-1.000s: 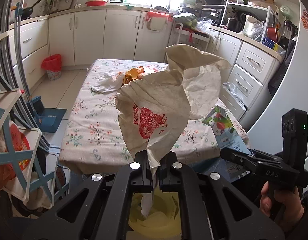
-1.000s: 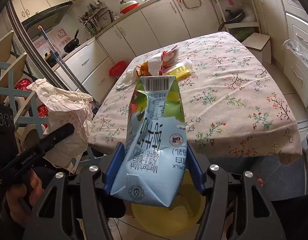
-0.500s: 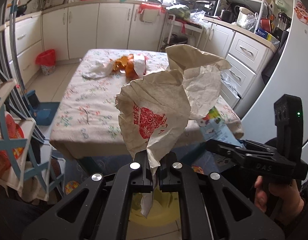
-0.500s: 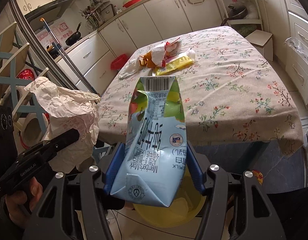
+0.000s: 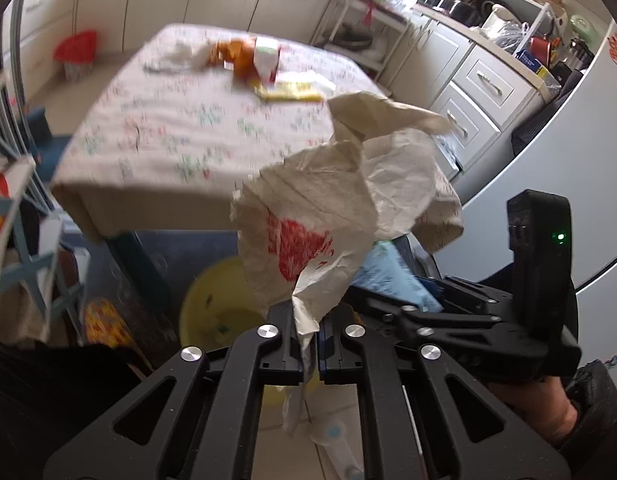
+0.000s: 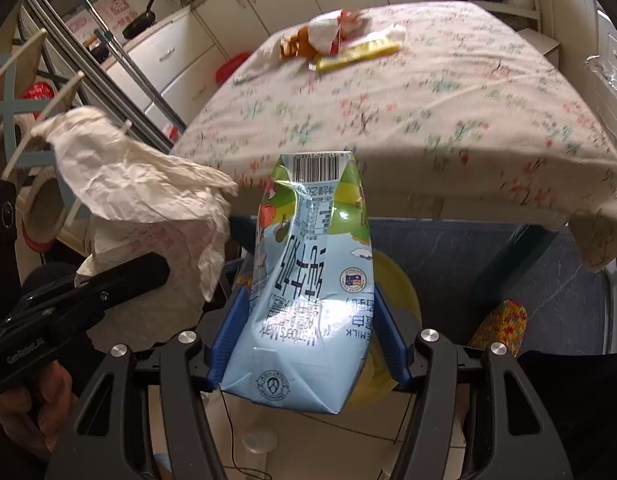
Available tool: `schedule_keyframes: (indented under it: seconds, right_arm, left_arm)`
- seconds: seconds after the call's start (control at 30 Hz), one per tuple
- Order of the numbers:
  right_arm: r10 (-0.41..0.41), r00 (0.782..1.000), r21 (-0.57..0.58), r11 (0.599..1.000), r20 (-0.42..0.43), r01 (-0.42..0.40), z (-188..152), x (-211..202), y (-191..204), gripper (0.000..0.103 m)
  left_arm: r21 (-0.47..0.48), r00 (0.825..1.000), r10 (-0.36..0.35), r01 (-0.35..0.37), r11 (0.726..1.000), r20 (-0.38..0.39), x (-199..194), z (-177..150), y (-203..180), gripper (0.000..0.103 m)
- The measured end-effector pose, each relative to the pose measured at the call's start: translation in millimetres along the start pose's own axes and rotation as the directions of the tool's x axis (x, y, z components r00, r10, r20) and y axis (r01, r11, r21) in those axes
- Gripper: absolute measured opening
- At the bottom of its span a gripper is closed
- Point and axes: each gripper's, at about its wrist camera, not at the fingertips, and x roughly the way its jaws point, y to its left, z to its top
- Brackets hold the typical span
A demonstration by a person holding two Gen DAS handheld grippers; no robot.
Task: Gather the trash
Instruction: 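Carry the blue carton and white bag to the bucket and release both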
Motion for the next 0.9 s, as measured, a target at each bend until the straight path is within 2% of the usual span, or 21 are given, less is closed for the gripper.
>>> schedule_keyframes:
  seconds: [0.1,0.2,0.27,0.47,0.67,0.9]
  right_arm:
    - [-0.004,0.999,-0.010,1.000,-0.040,0.004,-5.2,9.6,3.2,0.060]
    - [-0.012,0.998,-0.021,1.000,-0.058,0.011,-7.2,14.8,6.2,0.060]
    - [-0.014,0.998,-0.020,1.000,-0.067,0.013,-7.7,18.1,6.4,0.060]
    - [-0.006,0.996,0.009,1.000,-0.084,0.007,-5.2,27.8,3.5,0.061]
    - [-0.001,0.997,0.027,1.000,-0.072,0.003,-2.7,25.4,3.3,0.066]
    - [0.002,0.999,0.069,0.998,-0.037,0.000,1.4,17.8,-3.6,0.069]
  left_arm:
    - [-0.007,0.999,0.003,-0.003,1.000,-0.041,7.9,-4.7,1.3,0.004]
    - [0.000,0.998,0.009,-0.009,1.000,-0.061,11.8,-6.8,0.3,0.012]
    - [0.012,0.998,0.036,-0.035,0.999,-0.058,12.1,-6.5,-1.4,0.031]
    - [0.048,0.990,0.138,-0.138,0.989,0.005,2.1,-1.3,-2.3,0.061]
    - [0.087,0.969,0.233,-0.240,0.967,0.086,-6.7,3.6,-6.8,0.077]
    - [0.084,0.955,0.265,-0.277,0.957,0.131,-13.3,6.9,-5.1,0.080]
